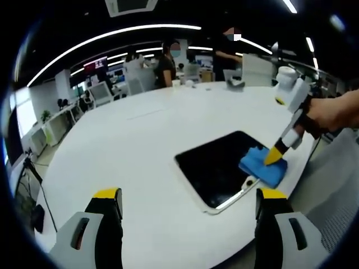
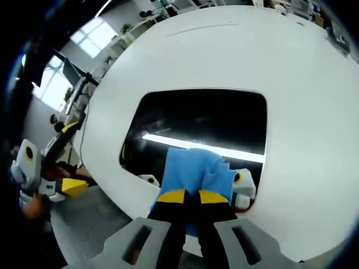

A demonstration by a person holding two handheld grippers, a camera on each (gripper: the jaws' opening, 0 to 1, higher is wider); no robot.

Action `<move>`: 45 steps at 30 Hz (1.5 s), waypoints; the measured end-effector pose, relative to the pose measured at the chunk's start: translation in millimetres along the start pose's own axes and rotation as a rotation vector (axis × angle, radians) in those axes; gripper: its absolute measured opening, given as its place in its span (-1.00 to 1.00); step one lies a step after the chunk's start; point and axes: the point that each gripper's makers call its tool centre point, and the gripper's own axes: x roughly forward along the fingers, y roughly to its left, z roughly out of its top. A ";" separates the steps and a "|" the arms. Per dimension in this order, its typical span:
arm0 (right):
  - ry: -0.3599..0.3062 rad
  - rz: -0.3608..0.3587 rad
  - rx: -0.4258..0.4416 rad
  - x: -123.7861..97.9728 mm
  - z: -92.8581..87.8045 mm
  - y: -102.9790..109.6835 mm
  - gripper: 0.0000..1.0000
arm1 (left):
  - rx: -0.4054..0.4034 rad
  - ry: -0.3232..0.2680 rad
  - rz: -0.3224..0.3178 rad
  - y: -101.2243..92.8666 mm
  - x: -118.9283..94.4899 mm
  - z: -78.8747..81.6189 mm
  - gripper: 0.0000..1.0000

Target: Wipe the mirror surface with the cleaning cloth until all visible marks leave the cleaned area.

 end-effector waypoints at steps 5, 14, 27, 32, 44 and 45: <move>0.005 0.002 0.004 -1.3 -0.4 -1.3 -0.97 | -0.001 0.001 0.001 0.3 0.2 -0.2 0.99; 0.002 -0.008 0.012 -7.0 -4.1 -10.0 -0.97 | 0.000 0.003 -0.001 -0.2 0.3 -0.9 0.99; -0.008 -0.037 0.046 -18.6 -6.3 -33.7 -0.97 | 0.010 0.012 -0.005 -1.7 1.0 -2.2 0.99; -0.011 -0.044 0.056 -21.4 -6.1 -39.3 -0.97 | 0.011 0.012 -0.005 -1.6 1.1 -2.4 0.99; -0.009 -0.078 0.051 -23.2 -1.1 -51.2 -0.97 | 0.005 0.003 0.001 -0.2 0.5 -0.9 0.99; -0.009 -0.079 0.053 -22.8 -0.6 -52.4 -0.97 | 0.004 0.003 0.001 -0.2 0.5 -0.8 0.99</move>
